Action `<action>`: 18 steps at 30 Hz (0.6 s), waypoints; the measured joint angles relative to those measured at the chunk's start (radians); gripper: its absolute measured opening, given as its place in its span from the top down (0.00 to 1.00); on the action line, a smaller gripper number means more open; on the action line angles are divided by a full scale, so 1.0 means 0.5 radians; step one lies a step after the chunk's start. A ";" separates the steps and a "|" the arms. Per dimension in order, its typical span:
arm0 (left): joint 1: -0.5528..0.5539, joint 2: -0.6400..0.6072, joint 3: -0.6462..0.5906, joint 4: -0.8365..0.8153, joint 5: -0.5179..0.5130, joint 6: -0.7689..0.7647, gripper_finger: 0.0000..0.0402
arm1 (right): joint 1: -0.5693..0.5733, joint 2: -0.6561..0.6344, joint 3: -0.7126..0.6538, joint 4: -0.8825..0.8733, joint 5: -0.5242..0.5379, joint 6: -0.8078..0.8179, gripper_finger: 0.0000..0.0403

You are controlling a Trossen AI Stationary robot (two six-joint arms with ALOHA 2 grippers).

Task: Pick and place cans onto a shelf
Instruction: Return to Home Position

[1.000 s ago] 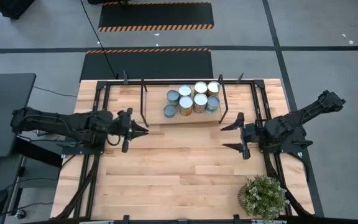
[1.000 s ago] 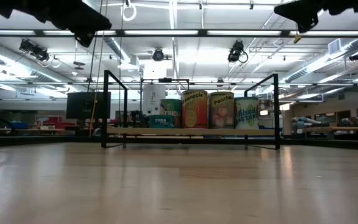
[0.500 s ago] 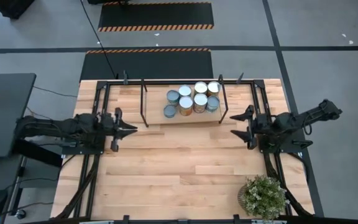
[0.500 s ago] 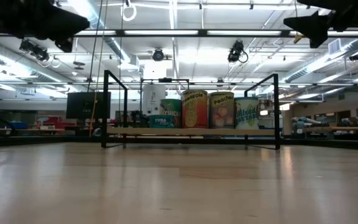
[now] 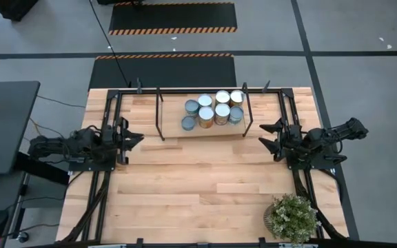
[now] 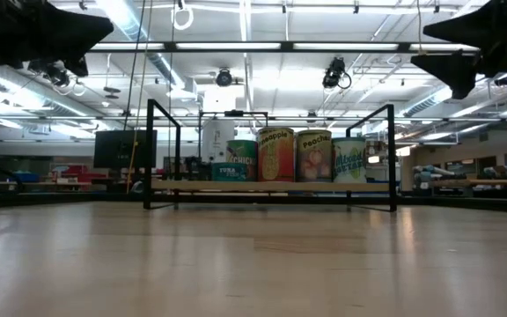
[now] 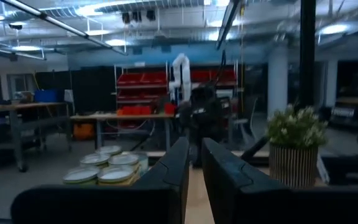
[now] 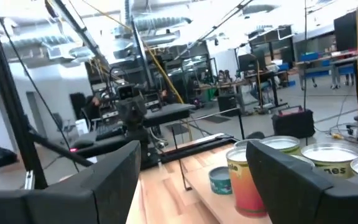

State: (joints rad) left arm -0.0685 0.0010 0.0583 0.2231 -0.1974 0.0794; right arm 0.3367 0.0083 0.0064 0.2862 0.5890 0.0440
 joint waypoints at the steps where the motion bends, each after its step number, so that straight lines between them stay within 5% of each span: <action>1: 0.000 0.001 -0.037 0.071 0.002 -0.024 0.88 | 0.000 -0.007 0.000 -0.004 0.012 0.011 0.26; 9: 0.000 0.007 -0.099 0.147 0.156 -0.029 0.88 | 0.000 -0.006 0.000 0.017 0.403 0.219 0.26; 14: -0.001 0.013 -0.099 0.154 0.196 0.130 0.88 | 0.001 -0.005 0.000 0.026 0.405 0.275 0.26; 18: -0.001 0.023 -0.100 0.158 0.195 -0.065 0.88 | 0.001 -0.005 0.000 0.032 0.405 0.271 0.26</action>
State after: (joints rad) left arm -0.0689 0.0124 0.0084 0.3020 -0.0998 0.0470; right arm 0.3370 0.0059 0.0063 0.3020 0.7914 0.1795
